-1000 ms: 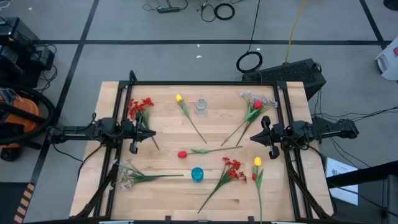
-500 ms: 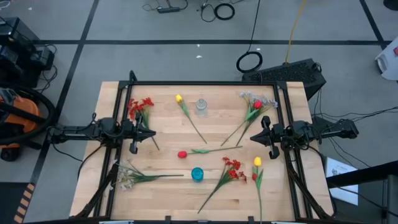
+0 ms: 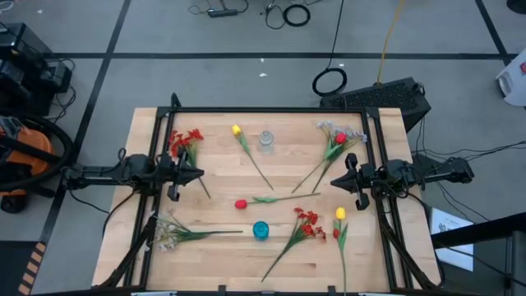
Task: Sort flowers into vase by color
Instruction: Put the top orange flowers into the transparent vase
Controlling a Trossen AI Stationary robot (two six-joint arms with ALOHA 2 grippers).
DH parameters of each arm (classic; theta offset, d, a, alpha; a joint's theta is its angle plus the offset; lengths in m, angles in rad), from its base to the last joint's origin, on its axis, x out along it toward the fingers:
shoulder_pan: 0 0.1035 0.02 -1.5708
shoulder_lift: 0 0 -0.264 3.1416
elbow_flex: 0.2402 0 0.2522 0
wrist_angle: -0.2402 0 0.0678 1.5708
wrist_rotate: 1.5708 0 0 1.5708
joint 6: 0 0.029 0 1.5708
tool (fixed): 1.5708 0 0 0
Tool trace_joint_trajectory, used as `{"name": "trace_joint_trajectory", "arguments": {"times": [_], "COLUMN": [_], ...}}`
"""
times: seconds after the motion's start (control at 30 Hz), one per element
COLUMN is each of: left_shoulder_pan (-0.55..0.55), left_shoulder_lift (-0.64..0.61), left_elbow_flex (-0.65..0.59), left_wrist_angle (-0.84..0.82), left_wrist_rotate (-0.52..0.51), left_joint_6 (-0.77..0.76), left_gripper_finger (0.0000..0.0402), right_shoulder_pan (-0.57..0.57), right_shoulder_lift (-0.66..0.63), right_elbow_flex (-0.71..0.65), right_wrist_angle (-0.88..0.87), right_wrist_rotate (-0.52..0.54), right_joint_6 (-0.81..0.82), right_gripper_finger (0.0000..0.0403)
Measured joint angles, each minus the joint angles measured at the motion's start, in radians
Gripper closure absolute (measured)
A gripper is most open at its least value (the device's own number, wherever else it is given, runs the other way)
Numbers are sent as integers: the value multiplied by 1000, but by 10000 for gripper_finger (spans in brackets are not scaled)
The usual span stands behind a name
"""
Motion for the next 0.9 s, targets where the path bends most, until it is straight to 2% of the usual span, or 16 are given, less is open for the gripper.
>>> {"name": "trace_joint_trajectory", "arguments": {"times": [0.13, 0.23, 0.47, 0.7, 0.9], "left_shoulder_pan": [0, 0, -17, -79, -137], "left_shoulder_lift": [63, 153, 455, 740, 944], "left_elbow_flex": [73, 154, 396, 621, 742], "left_wrist_angle": [0, -28, -214, -432, -474], "left_wrist_rotate": [-120, -165, -262, -442, -491], "left_joint_6": [-61, -91, -247, -545, -669], "left_gripper_finger": [390, 397, 399, 400, 400], "right_shoulder_pan": [0, 0, 0, 0, 0], "right_shoulder_lift": [0, 0, 0, 0, 0], "right_elbow_flex": [0, 0, 0, 0, 0], "right_wrist_angle": [0, 0, 0, 0, 0], "right_wrist_rotate": [0, 0, 0, 0, 0], "right_joint_6": [0, 0, 0, 0, 0], "right_gripper_finger": [403, 403, 403, 403, 403]}}
